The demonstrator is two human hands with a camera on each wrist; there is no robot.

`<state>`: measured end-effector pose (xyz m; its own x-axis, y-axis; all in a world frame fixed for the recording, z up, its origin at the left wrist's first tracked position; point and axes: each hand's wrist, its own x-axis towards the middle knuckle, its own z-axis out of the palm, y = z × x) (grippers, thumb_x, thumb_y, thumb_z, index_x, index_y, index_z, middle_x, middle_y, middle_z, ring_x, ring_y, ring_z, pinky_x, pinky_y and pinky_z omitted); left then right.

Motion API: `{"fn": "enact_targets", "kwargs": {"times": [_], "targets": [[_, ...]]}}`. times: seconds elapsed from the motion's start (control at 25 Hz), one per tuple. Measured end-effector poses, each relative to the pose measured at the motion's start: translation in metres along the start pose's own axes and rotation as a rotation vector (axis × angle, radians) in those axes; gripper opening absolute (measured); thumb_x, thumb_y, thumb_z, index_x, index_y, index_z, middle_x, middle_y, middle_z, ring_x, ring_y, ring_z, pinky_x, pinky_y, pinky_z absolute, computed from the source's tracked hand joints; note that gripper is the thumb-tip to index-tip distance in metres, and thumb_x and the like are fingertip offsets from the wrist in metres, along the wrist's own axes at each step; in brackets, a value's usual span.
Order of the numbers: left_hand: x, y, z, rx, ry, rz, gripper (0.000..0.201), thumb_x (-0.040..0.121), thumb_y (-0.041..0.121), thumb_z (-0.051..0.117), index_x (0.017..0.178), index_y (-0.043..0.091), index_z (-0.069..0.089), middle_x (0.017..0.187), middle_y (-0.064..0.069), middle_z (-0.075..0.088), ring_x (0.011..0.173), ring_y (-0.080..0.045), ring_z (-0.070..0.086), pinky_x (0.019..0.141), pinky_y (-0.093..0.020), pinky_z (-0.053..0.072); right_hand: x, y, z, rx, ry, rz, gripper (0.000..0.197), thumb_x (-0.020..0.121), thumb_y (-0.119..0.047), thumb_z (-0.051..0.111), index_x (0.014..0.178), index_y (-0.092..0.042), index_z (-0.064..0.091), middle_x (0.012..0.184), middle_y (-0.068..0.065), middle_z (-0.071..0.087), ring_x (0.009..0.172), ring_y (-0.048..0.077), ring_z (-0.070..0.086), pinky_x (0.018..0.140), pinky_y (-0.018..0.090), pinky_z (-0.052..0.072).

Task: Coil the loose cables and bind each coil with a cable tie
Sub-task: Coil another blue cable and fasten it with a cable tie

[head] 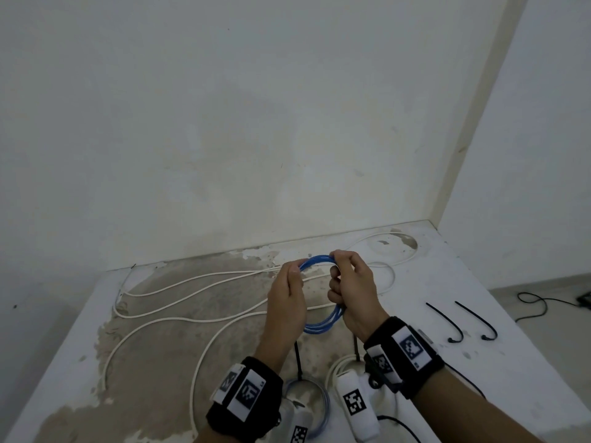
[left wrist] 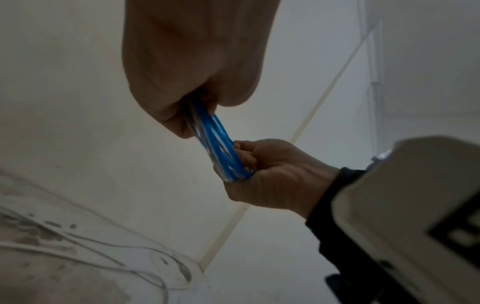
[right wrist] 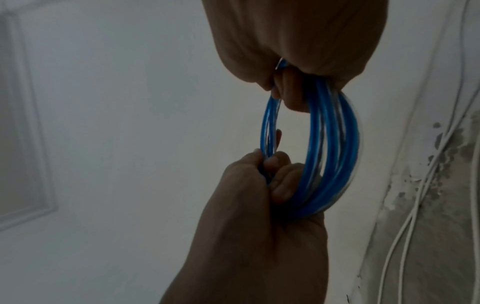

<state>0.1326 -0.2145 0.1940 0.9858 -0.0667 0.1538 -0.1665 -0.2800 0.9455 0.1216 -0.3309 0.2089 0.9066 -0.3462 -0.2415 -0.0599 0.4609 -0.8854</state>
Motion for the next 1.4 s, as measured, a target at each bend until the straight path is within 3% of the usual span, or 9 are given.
{"fn": "enact_targets", "kwargs": {"times": [0.24,0.44,0.68,0.84,0.96,1.08,1.2,1.32,1.4], "targets": [[0.002,0.013,0.0,-0.378,0.12,-0.173,0.036,0.107,0.022,0.026,0.116,0.018,0.061,0.069,0.003,0.039,0.04,-0.004,0.027,0.039,-0.021,0.025,-0.01,0.003,0.001,0.096,-0.122,-0.027,0.026,0.106,-0.03,0.042,0.109,-0.011,0.06,0.064,0.003,0.059,0.052,0.016,0.053,0.053,0.029,0.049],[-0.006,0.011,-0.003,-0.427,-0.026,-0.251,0.035,0.106,0.016,0.025,0.116,0.017,0.059,0.065,-0.002,0.046,0.043,-0.01,0.039,0.044,-0.026,0.041,-0.002,0.001,-0.002,-0.006,-0.017,-0.038,0.031,0.107,-0.03,0.043,0.104,-0.007,0.063,0.053,-0.004,0.029,0.041,0.008,0.021,0.037,0.021,0.021],[0.012,0.022,-0.023,-0.337,-0.225,-0.52,0.033,0.102,0.03,0.033,0.115,0.015,0.06,0.086,-0.013,0.072,0.062,-0.026,0.065,0.068,-0.038,0.058,0.0,-0.004,-0.022,-0.316,-0.211,-0.02,0.024,0.104,-0.022,0.049,0.092,-0.01,0.066,0.056,0.001,0.028,0.043,0.011,0.02,0.04,0.021,0.019],[0.016,0.027,-0.01,-0.023,-0.471,-0.415,0.048,0.104,0.043,0.03,0.102,0.012,0.067,0.067,-0.001,0.049,0.047,-0.012,0.044,0.048,-0.027,0.045,-0.002,-0.007,-0.027,-0.41,-0.252,-0.032,0.019,0.103,-0.025,0.051,0.09,-0.012,0.057,0.051,-0.003,0.036,0.042,0.01,0.022,0.041,0.023,0.02],[0.014,0.019,0.005,-0.074,-0.39,-0.342,0.046,0.104,0.043,0.032,0.091,0.01,0.06,0.06,0.005,0.03,0.042,-0.007,0.026,0.044,-0.023,0.026,-0.001,-0.007,-0.037,-0.384,-0.208,-0.042,0.02,0.103,-0.032,0.051,0.099,-0.013,0.051,0.052,-0.006,0.035,0.045,0.011,0.024,0.043,0.026,0.023],[0.014,0.018,0.016,-0.247,-0.315,-0.351,0.04,0.105,0.039,0.032,0.092,0.009,0.054,0.054,0.009,0.027,0.041,-0.006,0.022,0.043,-0.022,0.022,-0.004,-0.007,-0.05,-0.313,-0.209,-0.028,0.023,0.105,-0.035,0.044,0.101,-0.013,0.052,0.054,-0.009,0.034,0.047,0.01,0.026,0.045,0.026,0.028],[0.014,0.023,0.026,-0.308,-0.384,-0.431,0.035,0.105,0.029,0.03,0.094,0.007,0.056,0.053,0.007,0.031,0.042,-0.008,0.025,0.043,-0.023,0.027,-0.004,-0.009,-0.063,-0.329,-0.197,-0.064,0.025,0.106,-0.033,0.042,0.101,-0.011,0.05,0.057,-0.005,0.031,0.045,0.01,0.023,0.042,0.024,0.024],[0.023,0.029,0.035,-0.225,-0.391,-0.48,0.035,0.099,0.024,0.032,0.098,0.008,0.063,0.059,-0.002,0.054,0.046,-0.017,0.047,0.053,-0.03,0.045,-0.005,-0.015,-0.077,-0.392,-0.22,-0.081,0.024,0.106,-0.034,0.043,0.097,-0.012,0.049,0.057,-0.003,0.029,0.045,0.011,0.02,0.042,0.023,0.02],[0.031,0.029,0.04,-0.011,-0.397,-0.341,0.035,0.1,0.026,0.031,0.104,0.013,0.064,0.071,-0.006,0.068,0.054,-0.02,0.062,0.063,-0.034,0.053,-0.007,-0.016,-0.083,-0.442,-0.245,-0.068,0.024,0.106,-0.034,0.044,0.094,-0.014,0.049,0.056,-0.003,0.029,0.045,0.012,0.02,0.042,0.022,0.02]]}}
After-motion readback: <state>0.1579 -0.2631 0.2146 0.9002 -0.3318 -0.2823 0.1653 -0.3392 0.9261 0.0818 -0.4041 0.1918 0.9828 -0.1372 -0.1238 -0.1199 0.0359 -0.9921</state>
